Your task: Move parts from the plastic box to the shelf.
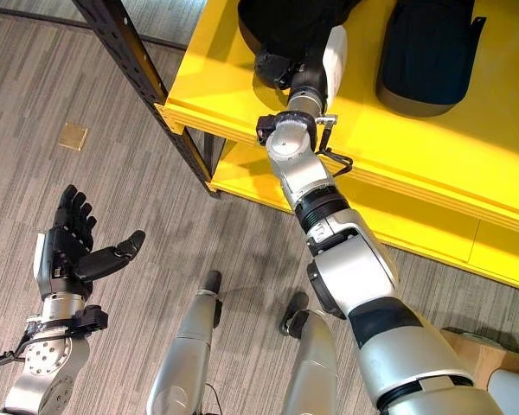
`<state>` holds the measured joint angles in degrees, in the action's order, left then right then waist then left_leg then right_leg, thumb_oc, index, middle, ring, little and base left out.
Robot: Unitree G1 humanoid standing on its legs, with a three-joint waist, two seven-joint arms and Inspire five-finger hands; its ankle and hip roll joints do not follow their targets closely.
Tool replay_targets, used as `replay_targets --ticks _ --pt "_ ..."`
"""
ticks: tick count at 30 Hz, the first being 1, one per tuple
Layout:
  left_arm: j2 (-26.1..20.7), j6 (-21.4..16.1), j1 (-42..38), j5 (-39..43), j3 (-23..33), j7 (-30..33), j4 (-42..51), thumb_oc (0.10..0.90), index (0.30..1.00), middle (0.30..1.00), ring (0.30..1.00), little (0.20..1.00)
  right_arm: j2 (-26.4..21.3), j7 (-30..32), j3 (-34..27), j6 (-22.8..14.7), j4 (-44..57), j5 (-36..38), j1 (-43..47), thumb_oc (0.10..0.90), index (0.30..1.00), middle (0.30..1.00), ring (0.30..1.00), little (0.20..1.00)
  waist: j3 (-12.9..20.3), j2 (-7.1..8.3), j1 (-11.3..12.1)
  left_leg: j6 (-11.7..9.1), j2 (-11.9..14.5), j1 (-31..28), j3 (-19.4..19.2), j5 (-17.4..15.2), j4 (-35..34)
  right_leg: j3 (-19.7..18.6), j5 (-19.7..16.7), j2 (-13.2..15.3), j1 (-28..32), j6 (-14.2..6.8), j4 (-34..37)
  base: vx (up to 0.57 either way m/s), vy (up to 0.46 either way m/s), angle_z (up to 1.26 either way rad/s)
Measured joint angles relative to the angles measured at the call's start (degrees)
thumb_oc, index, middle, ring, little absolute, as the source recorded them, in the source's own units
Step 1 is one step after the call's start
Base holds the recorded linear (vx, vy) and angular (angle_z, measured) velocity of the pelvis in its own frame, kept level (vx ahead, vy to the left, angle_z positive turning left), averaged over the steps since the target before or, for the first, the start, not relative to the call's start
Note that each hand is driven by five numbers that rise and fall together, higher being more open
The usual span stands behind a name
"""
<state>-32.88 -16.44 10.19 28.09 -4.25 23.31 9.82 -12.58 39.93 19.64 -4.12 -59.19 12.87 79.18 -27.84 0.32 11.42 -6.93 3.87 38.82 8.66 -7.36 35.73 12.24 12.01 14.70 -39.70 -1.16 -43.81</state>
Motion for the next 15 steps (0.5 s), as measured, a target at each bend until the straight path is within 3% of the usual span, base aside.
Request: replay_targets --ticks 6,12,15 --pt "0.02 -0.01 -0.06 -0.27 0.03 -0.04 0.0 0.9 1.0 1.0 1.0 1.0 -2.85 -4.08 6.55 2.74 -0.02 -5.84 -0.25 0.9 1.0 1.0 1.0 1.0 -0.02 0.05 -0.06 0.01 -0.03 0.08 0.03 0.0 -0.01 0.08 -0.47 0.02 -0.02 0.01 0.08 0.0 0.0 0.0" --pt "0.04 -0.11 -0.04 -0.29 0.13 -0.2 0.0 0.9 1.0 1.0 1.0 1.0 -6.98 -8.92 10.2 2.65 2.98 -8.55 -1.61 0.9 1.0 1.0 1.0 1.0 -0.09 0.19 -0.09 -0.09 0.16 0.08 -0.11 0.33 0.03 0.01 -1.39 -0.33 0.11 0.08 0.78 -0.03 0.006 -0.03" --pt "0.07 -0.48 0.24 -0.32 0.78 -0.28 0.06 0.9 1.0 1.0 1.0 1.0 -8.84 -10.88 11.66 2.23 5.58 -10.99 -3.6 0.9 1.0 1.0 1.0 1.0 -0.41 0.98 -0.23 -0.03 0.14 -0.02 -0.44 0.54 0.25 -0.22 -2.05 -0.38 0.34 -0.05 1.45 -0.04 0.006 -0.05"
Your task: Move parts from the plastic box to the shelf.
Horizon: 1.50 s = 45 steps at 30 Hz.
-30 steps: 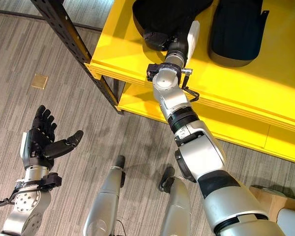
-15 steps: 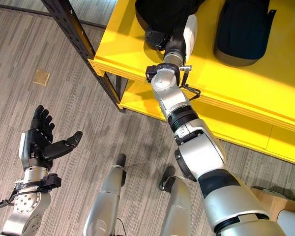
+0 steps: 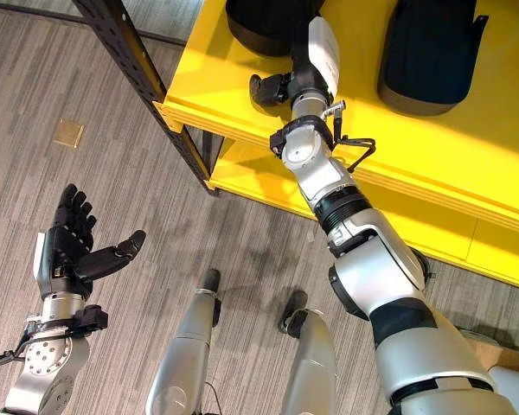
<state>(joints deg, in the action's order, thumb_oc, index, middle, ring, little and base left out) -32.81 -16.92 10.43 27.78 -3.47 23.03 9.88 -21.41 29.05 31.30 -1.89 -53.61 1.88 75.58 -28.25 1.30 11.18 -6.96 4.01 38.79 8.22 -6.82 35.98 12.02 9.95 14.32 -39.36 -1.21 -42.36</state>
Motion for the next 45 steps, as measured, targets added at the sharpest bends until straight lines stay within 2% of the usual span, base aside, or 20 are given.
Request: replay_targets --ticks 8,17,20,30,45 --pt "-0.01 0.0 0.22 0.02 1.04 -0.12 -0.02 0.9 1.0 1.0 1.0 1.0 0.07 -0.81 -1.42 -0.53 -0.01 -0.06 -2.13 0.9 1.0 1.0 1.0 1.0 -0.59 1.16 -0.35 1.11 0.3 -0.03 -0.52 -0.19 0.7 -0.58 -0.92 -0.29 0.68 -0.5 1.39 -0.01 -0.005 -0.04" --pt "-0.02 0.02 0.3 0.01 1.48 -1.2 -0.04 0.9 1.0 1.0 1.0 1.0 -0.2 -1.95 -2.76 -0.15 4.03 -0.17 -6.58 0.9 1.0 1.0 1.0 1.0 -0.75 1.56 -0.58 1.56 0.56 -2.01 -1.14 -0.4 0.38 -0.79 -1.58 -0.52 2.86 -0.62 2.69 0.0 -0.002 -0.01" --pt "-0.02 0.19 0.24 0.02 1.51 -1.44 -0.08 0.9 1.0 1.0 1.0 1.0 -2.13 -3.59 -2.67 0.17 8.21 -1.24 -9.02 0.9 1.0 1.0 1.0 1.0 -0.76 1.62 -1.33 1.58 0.57 -2.22 -1.22 -0.4 0.27 -0.82 -1.97 -0.55 3.16 -0.71 2.98 0.0 0.0 0.0" --pt "-0.01 0.58 0.31 -0.01 1.72 -3.74 -0.19 0.9 1.0 1.0 1.0 1.0 -6.06 -7.33 -2.09 0.41 11.16 -4.2 -12.01 0.9 1.0 1.0 1.0 1.0 -0.68 2.3 -1.79 1.59 0.85 -5.92 -1.9 -0.31 -1.73 -1.24 -1.8 -0.96 6.11 -0.98 4.45 0.0 -0.007 -0.02" --pt "0.27 0.91 -0.18 -0.02 3.59 -4.99 -0.24 0.9 1.0 1.0 1.0 1.0 -9.48 -9.92 -2.07 0.45 13.42 -6.37 -12.87 0.9 1.0 1.0 1.0 1.0 -0.51 2.85 -3.09 1.74 1.06 -8.81 -2.94 -0.4 -3.3 -1.83 -2.23 -1.23 8.4 -1.01 5.98 0.01 -0.004 -0.02"
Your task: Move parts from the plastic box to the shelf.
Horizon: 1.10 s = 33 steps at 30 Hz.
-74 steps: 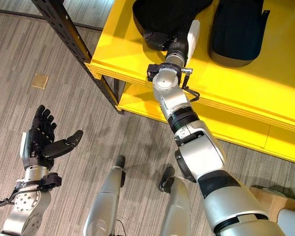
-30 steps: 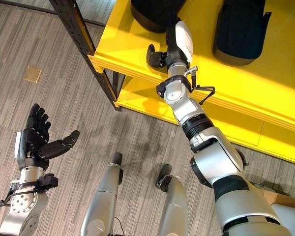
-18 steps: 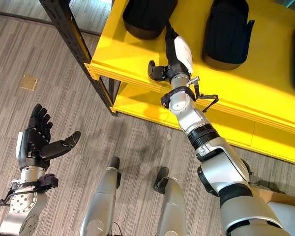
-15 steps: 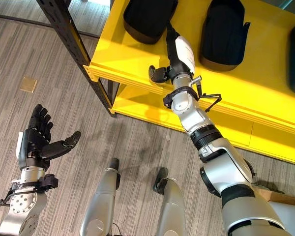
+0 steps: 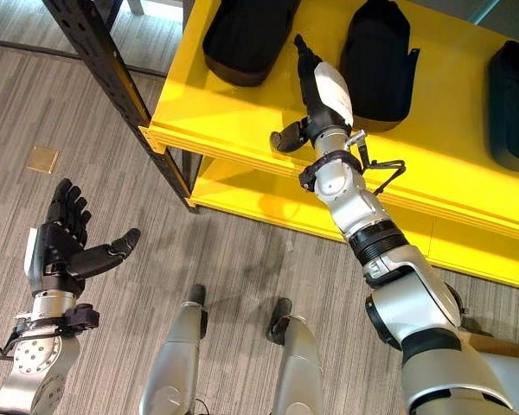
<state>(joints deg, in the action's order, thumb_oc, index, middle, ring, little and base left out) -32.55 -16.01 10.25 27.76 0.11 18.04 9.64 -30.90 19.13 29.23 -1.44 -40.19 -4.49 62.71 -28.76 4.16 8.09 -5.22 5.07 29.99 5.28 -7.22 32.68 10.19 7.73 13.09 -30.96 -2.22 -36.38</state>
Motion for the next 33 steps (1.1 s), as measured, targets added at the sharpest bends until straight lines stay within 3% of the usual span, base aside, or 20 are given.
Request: replay_targets --ticks 9,25,33 --pt "0.2 0.17 -0.62 0.0 0.13 -0.94 -0.01 0.9 1.0 1.0 1.0 1.0 -1.31 0.15 -0.17 0.14 2.78 0.01 0.08 0.9 1.0 1.0 1.0 1.0 0.01 0.0 0.02 0.02 0.53 -0.19 -0.22 -0.06 -0.22 -0.11 -0.22 -0.47 0.08 -0.12 0.34 0.0 -0.003 -0.02" --pt "0.25 0.2 0.23 0.05 2.34 -0.98 -0.02 0.9 1.0 1.0 1.0 1.0 4.96 2.02 -0.73 0.12 3.32 2.31 1.18 0.9 1.0 1.0 1.0 1.0 0.08 0.08 2.28 -1.17 0.44 0.05 1.38 0.69 -1.63 1.7 0.39 -0.34 0.42 0.22 0.44 0.01 -0.005 0.04" --pt "0.23 0.22 0.37 0.06 2.44 -0.89 -0.01 0.9 1.0 1.0 1.0 1.0 6.96 2.75 -0.58 0.44 -3.56 3.93 6.79 0.9 1.0 1.0 1.0 1.0 0.11 0.13 3.24 -1.09 -0.13 0.81 2.33 0.97 -1.83 2.74 0.51 0.09 0.36 0.18 0.64 0.01 0.005 0.06"
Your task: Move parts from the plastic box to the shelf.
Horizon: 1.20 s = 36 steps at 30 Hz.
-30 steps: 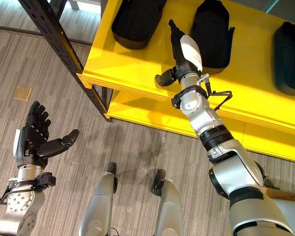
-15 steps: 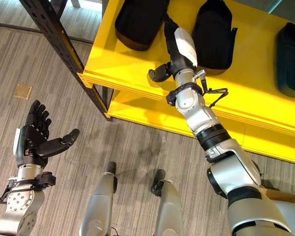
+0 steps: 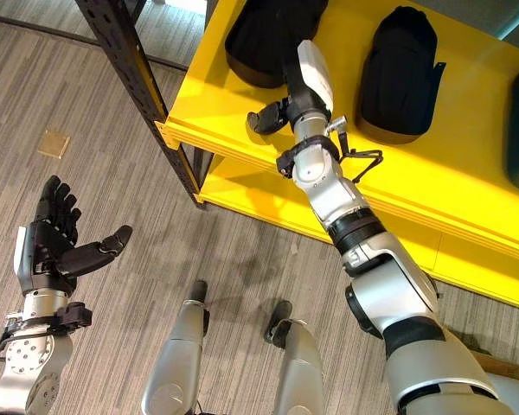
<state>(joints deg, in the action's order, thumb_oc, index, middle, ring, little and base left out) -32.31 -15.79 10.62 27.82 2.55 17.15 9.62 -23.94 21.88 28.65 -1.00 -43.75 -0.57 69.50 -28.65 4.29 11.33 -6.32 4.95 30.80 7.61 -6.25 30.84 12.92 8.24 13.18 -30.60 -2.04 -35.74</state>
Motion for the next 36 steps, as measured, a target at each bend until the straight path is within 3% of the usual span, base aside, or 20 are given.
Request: replay_targets --ticks 10,22,36 --pt "-0.06 -0.01 -0.1 0.02 0.02 0.89 0.03 0.9 1.0 1.0 1.0 1.0 2.93 0.67 0.6 -0.06 -1.77 2.07 4.07 0.9 1.0 1.0 1.0 1.0 0.47 0.78 0.39 -0.06 -0.07 0.32 0.27 0.08 -0.02 0.24 -0.05 0.07 0.0 -0.08 0.4 0.0 0.001 0.01" --pt "-0.09 -0.01 0.18 0.07 0.02 0.95 0.03 0.9 1.0 1.0 1.0 1.0 3.23 0.74 2.18 -0.09 -2.53 2.53 4.06 0.9 1.0 1.0 1.0 1.0 0.54 0.9 0.86 -0.13 -0.15 1.29 0.73 0.12 0.04 0.82 -0.04 0.11 -0.45 -0.09 0.49 0.0 0.0 0.01" --pt "-0.12 -0.03 0.5 0.08 0.02 1.46 0.02 0.9 1.0 1.0 1.0 1.0 5.36 2.66 0.84 -0.64 -10.54 6.51 4.12 0.9 1.0 1.0 1.0 1.0 0.54 0.89 1.42 0.0 -0.19 2.07 0.78 0.02 0.92 0.77 0.01 0.31 -1.11 -0.07 0.01 0.0 0.0 0.0"
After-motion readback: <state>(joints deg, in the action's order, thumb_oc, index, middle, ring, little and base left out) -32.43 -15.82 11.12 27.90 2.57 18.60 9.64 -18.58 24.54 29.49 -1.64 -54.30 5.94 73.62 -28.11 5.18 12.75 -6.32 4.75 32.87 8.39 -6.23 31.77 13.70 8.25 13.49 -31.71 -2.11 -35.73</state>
